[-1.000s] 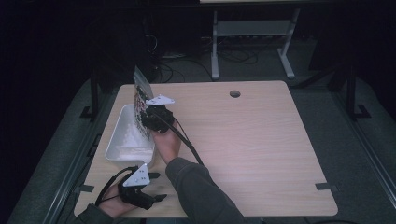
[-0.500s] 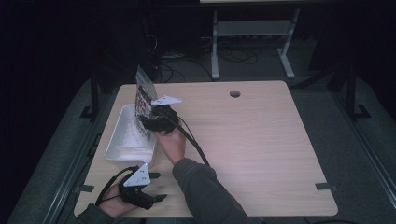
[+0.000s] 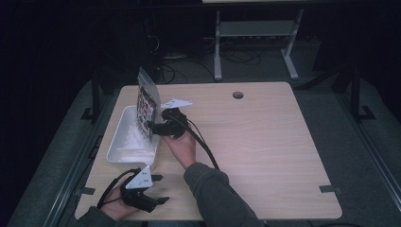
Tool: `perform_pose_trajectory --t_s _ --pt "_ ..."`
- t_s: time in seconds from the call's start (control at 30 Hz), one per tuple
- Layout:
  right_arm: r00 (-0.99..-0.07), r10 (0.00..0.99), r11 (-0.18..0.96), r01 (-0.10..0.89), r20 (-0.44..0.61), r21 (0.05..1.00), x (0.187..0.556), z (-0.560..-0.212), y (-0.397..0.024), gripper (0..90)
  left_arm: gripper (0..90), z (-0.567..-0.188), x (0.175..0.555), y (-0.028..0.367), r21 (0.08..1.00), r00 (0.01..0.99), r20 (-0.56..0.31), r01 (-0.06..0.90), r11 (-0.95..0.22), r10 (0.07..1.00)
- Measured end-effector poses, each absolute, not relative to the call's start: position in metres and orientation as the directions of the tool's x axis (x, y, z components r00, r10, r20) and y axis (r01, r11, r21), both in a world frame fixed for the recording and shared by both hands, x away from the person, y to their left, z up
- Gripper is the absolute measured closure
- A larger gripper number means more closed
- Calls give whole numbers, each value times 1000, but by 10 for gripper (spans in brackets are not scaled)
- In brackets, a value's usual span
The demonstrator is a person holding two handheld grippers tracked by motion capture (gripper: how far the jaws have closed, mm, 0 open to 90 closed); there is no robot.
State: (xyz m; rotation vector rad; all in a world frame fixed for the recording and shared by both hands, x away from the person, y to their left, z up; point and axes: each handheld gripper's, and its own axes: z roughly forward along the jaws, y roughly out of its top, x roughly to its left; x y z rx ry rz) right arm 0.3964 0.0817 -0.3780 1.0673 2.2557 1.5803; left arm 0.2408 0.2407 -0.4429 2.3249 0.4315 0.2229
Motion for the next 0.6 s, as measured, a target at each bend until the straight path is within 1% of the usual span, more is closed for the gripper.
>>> perform_pose_trajectory --t_s 0.33,0.6 --pt "-760 594 192 451 262 872 387 -373 57 326 252 -444 241 241 708 926 33 244 -663 376" --pt "-771 580 200 447 262 872 380 -374 35 312 251 -444 242 240 706 924 36 246 -665 380"
